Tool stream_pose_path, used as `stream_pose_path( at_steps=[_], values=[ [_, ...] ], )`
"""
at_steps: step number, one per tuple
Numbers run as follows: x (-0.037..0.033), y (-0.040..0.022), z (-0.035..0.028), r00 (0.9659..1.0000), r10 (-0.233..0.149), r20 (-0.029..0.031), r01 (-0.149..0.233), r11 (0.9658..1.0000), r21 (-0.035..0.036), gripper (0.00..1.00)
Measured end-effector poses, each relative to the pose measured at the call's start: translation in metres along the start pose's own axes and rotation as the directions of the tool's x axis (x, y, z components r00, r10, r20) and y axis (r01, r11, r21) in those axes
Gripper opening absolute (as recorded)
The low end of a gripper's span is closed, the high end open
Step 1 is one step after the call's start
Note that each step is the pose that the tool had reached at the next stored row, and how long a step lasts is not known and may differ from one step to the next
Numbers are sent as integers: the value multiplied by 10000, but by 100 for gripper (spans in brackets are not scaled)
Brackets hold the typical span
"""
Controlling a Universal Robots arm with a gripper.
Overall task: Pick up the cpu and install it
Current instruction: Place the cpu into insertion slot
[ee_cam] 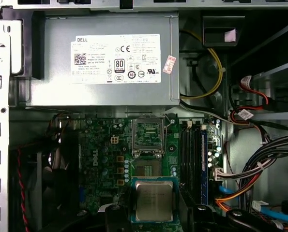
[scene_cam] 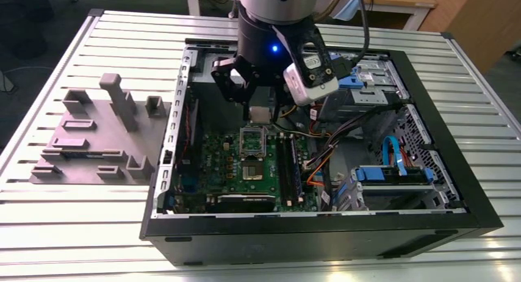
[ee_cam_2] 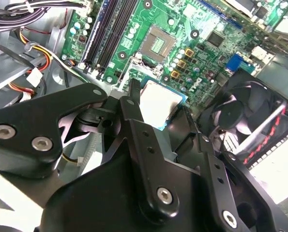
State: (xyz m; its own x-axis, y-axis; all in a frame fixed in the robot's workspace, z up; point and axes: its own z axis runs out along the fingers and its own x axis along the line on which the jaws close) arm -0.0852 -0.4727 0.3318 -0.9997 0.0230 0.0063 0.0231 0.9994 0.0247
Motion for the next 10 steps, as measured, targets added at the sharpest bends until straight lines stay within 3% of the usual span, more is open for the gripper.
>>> stream_pose_path(
  at_steps=[10],
  values=[
    [-31, -24, 182, 10000, -1, 0, 1, 10000, 0, 47]
  ],
)
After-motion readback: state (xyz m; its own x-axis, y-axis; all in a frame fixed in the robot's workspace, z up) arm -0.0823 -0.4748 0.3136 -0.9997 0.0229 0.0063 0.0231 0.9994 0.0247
